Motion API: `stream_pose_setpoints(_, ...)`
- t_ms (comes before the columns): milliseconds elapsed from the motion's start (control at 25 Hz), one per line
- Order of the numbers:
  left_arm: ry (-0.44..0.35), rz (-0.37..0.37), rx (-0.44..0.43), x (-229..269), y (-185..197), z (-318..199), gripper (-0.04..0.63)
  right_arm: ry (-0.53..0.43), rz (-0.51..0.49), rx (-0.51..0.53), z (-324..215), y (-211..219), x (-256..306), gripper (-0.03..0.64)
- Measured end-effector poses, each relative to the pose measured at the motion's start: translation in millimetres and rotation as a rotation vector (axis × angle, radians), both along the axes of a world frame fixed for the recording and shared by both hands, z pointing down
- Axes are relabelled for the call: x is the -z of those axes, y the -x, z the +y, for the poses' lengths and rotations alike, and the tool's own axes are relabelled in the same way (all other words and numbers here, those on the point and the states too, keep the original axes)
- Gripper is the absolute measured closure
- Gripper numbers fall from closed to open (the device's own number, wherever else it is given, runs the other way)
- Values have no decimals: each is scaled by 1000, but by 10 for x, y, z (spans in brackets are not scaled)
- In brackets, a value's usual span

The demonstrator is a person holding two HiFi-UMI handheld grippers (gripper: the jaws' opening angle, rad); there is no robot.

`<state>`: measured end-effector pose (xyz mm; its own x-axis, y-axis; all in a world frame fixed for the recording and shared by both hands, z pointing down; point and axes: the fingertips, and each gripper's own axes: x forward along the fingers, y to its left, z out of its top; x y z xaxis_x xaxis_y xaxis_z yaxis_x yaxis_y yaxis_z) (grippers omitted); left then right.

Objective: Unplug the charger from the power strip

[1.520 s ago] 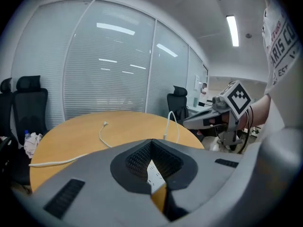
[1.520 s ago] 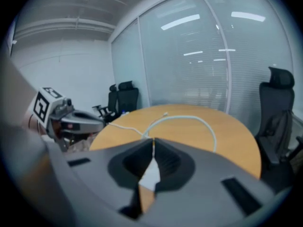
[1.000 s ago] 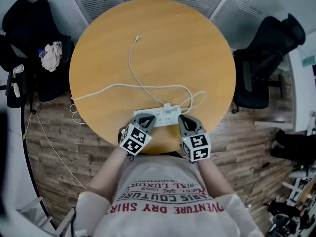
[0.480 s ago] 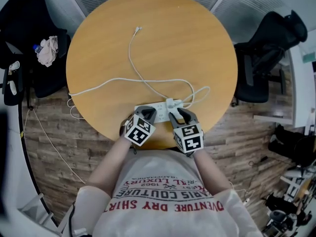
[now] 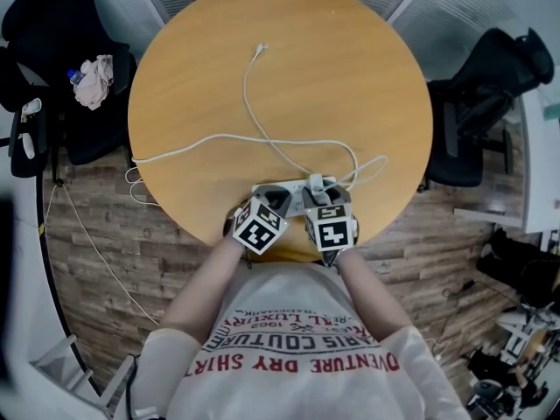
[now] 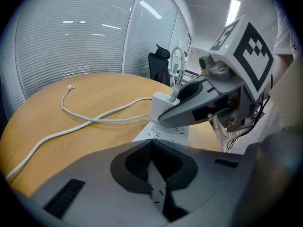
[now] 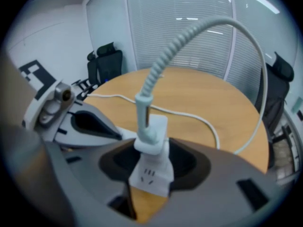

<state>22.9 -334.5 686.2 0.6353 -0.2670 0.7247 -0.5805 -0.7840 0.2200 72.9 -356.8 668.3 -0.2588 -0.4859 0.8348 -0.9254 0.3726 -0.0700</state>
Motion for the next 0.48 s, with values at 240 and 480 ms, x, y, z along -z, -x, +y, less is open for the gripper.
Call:
stream_pose_setpoints(240,-11,-6,1,1,6,-4,563,56,46,-47,-30,5,-152,441)
stream_pose_setpoints(480,-17,-11,2,-12,14,-5,563,52,34,-77,-31,7,-168,449)
